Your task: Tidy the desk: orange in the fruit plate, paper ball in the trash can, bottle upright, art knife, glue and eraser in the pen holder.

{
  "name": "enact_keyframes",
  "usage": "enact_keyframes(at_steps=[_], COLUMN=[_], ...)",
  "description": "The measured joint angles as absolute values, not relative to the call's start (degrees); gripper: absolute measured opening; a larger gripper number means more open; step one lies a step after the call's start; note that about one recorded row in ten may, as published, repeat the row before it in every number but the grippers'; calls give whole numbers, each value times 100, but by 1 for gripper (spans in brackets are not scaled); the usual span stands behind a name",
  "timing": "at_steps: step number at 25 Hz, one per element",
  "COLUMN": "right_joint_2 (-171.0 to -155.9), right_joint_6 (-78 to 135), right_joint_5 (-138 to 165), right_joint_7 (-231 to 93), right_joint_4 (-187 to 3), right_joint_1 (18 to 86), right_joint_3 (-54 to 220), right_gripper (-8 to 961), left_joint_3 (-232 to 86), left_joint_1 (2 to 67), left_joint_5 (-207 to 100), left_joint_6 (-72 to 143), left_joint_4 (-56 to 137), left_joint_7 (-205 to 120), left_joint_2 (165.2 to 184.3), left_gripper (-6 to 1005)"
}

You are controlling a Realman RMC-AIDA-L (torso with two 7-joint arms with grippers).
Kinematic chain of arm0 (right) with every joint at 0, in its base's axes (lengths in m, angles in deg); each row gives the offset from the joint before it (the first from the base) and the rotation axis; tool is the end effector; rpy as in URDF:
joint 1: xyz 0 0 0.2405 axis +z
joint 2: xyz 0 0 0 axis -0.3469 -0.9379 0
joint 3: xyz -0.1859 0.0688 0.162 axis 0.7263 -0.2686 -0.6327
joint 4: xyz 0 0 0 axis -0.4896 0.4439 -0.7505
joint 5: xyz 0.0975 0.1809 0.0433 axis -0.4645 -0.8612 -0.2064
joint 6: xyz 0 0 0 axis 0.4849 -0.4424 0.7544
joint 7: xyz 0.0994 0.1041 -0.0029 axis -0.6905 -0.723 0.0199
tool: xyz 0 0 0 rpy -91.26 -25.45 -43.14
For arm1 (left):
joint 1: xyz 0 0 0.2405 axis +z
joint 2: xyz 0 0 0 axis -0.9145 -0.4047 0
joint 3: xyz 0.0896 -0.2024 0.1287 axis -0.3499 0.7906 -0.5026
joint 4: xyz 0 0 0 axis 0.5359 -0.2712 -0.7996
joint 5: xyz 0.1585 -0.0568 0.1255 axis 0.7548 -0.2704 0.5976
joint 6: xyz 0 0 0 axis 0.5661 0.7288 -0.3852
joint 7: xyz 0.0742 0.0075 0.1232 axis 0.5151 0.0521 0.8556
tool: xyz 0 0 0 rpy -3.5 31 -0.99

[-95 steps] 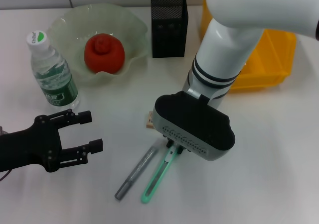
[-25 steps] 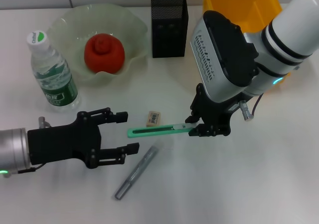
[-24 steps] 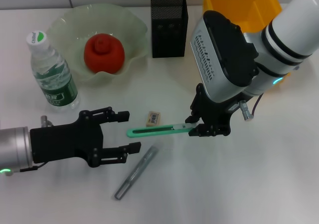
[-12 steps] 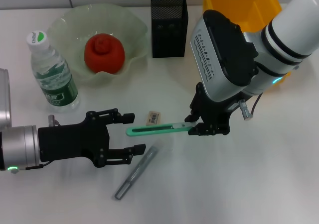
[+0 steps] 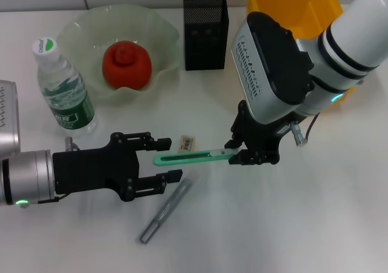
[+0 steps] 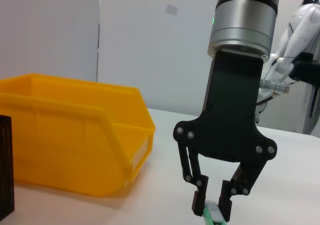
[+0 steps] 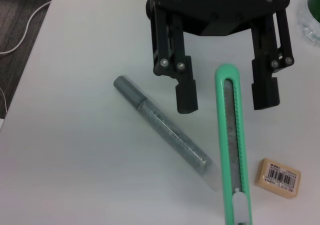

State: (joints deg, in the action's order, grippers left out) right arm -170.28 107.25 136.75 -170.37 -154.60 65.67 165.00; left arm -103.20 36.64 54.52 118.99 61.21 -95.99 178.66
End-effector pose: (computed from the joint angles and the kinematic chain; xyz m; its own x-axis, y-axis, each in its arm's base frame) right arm 0.1245 0.3493 -0.0601 0.9114 0.2112 0.3531 0.2026 -0.9773 0.0616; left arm -0.2822 0.2838 -0.0435 0.8503 0.1707 0.4978 0.2637 -0.9568 -0.1223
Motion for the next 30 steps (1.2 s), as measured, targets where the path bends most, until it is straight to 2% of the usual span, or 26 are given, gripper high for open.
enact_keyframes(at_steps=[11,30], right_joint_2=[-17019,-17010], right_joint_6=[10725,10723], right_joint_5=[13686,13719], right_joint_7=[-17016,-17007], right_joint_4=[-15459,-15433], right_joint_1=[6564,6564], right_joint_3=[16472,16430], right_gripper=[180,189], left_joint_3=[-10310,-10350], left_joint_1=[3580,3539], left_joint_5=[5409,5378], left_joint_6=[11759,11707], left_joint_4=[5964,5908], left_joint_7=[-9484,-9351], left_joint_2=[17865,17865], left_gripper=[448,266])
